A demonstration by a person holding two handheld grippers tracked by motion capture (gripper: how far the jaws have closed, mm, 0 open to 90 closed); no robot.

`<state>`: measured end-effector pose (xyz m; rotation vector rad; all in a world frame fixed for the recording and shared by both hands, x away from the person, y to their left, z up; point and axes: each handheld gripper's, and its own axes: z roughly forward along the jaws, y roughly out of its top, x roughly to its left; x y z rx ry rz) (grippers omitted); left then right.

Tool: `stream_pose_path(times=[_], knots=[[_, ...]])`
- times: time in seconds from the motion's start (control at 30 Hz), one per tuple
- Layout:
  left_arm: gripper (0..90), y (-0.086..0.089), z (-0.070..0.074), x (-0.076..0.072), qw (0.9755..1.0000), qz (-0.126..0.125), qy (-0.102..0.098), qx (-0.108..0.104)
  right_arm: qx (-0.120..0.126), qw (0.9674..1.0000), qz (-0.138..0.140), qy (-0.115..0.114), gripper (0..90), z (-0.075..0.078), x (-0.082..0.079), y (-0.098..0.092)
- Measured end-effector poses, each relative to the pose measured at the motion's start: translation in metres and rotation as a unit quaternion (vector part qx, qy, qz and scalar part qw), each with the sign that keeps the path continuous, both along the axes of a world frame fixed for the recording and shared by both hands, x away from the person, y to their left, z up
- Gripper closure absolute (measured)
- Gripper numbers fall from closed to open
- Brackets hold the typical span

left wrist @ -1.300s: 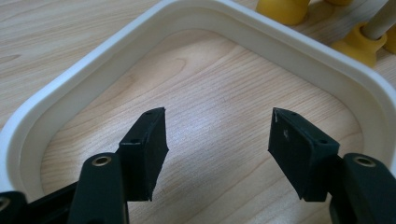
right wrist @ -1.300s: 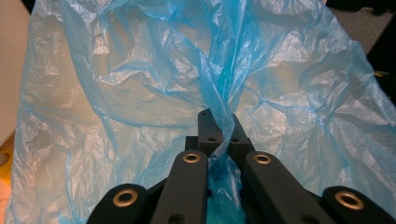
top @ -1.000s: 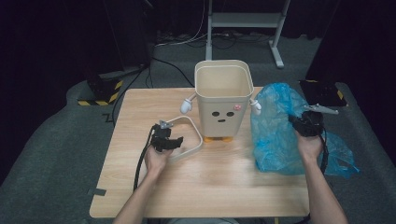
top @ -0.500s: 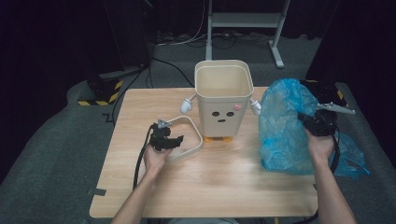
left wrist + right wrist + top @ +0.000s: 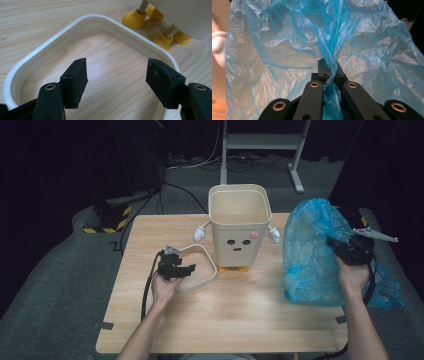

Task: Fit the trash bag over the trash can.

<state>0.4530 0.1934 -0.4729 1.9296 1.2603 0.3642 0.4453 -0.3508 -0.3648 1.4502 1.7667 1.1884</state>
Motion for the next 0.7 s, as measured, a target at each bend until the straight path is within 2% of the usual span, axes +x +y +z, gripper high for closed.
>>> stream_pose_path(times=[0.23, 0.43, 0.53, 0.7], knots=[[31.4, 0.000, 0.006, -0.001, 1.0000, -0.003, -0.009, 0.001, 0.003, 0.9999, 0.014, -0.010, 89.5, 0.012, -0.004, 0.003], [29.0, 0.007, 0.017, -0.002, 0.9996, -0.002, -0.022, -0.020, 0.008, 0.9994, 0.026, -0.019, 89.5, 0.023, -0.008, 0.004], [27.6, 0.009, 0.023, -0.002, 0.9995, -0.004, -0.028, -0.017, 0.005, 0.9992, 0.032, -0.025, 89.5, 0.029, -0.010, 0.006], [27.0, 0.010, 0.034, -0.001, 0.9988, -0.008, -0.038, -0.029, 0.009, 0.9985, 0.041, -0.034, 89.5, 0.040, -0.013, 0.009]])
